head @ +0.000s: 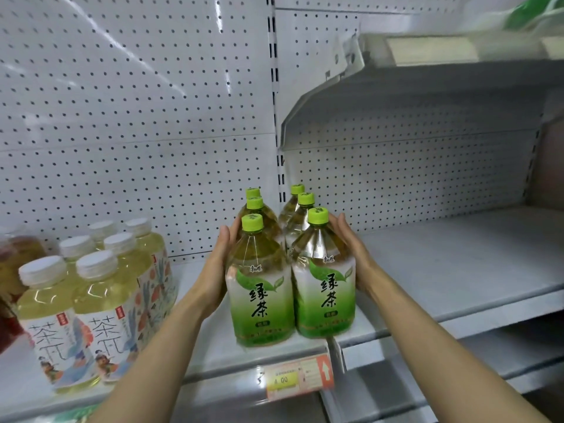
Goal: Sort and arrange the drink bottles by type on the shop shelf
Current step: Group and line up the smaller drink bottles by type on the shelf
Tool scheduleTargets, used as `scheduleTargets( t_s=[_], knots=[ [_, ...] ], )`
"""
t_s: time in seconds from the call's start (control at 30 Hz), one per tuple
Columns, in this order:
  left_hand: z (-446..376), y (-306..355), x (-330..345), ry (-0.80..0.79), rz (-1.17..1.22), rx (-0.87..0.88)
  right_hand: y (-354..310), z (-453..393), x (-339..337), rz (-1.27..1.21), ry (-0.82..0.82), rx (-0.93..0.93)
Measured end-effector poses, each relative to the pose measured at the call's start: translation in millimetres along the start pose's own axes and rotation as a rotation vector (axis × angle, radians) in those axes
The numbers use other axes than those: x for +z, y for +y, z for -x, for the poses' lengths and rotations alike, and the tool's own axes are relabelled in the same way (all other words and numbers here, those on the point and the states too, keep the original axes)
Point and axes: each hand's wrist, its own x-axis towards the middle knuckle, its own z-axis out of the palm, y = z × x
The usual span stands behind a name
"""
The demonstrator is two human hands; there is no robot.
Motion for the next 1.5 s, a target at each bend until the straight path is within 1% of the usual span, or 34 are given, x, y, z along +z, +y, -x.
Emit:
scheduleTargets(
  t_s=[0.07,0.17,0.33,0.43,0.47,0.53,0.6,0.7,0.8,0.9,0.97,1.07,1.2,1.33,1.4,1.47,1.5],
  knots=[
    [0,1,-1,-0.009,-0.03,0.008,-1,2,-2,0.011,0.01,0.018],
    [3,-1,-2,-0.004,-0.069,0.017,0,5,-4,-0.017,-0.027,0.023],
    [4,2,0,0.04,-0.062,0.006,3,4,-6,0.008,-0.053,0.066],
    [1,1,-4,0.023,-0.06,0.019,1,-1,-10,0.024,-0.029,0.068],
    [-3,4,-5,0.046,-0.056,0.016,0,-7,-13,0.031,0.001,0.061],
    [-18,8,-8,0.151,-0.06,-0.003,-1,-20,-15,0.056,0.061,0.061],
    [-35,12,-11,0.197,-0.043,-0.012,-3,-32,-13,0.024,0.076,0.084],
    [-54,12,-11,0.177,0.02,-0.068,-1,-53,-5,-0.009,0.042,0.13],
    [-66,-1,-19,0.137,0.13,-0.137,8,-67,-6,-0.006,0.044,0.145],
    [-75,-21,-32,0.113,0.136,-0.132,15,-70,-12,-0.003,0.036,0.129],
    [-67,-14,-26,0.103,0.163,-0.116,19,-71,-18,-0.018,0.034,0.13],
    [-54,-6,-21,0.105,0.189,-0.094,21,-70,-21,-0.03,-0.014,0.117],
    [-36,8,-6,0.138,0.125,-0.067,22,-70,-16,-0.042,-0.079,0.102],
    [-23,20,13,0.147,0.1,-0.038,9,-57,-8,0.034,-0.026,0.096],
    [-10,25,19,0.17,0.086,-0.009,-2,-42,-5,0.039,-0.028,0.093],
    [13,21,20,0.216,0.094,0.011,-6,-16,-6,-0.036,-0.01,0.055],
    [25,13,18,0.242,0.106,0.022,-5,1,-7,-0.089,0.017,0.003]
  ],
)
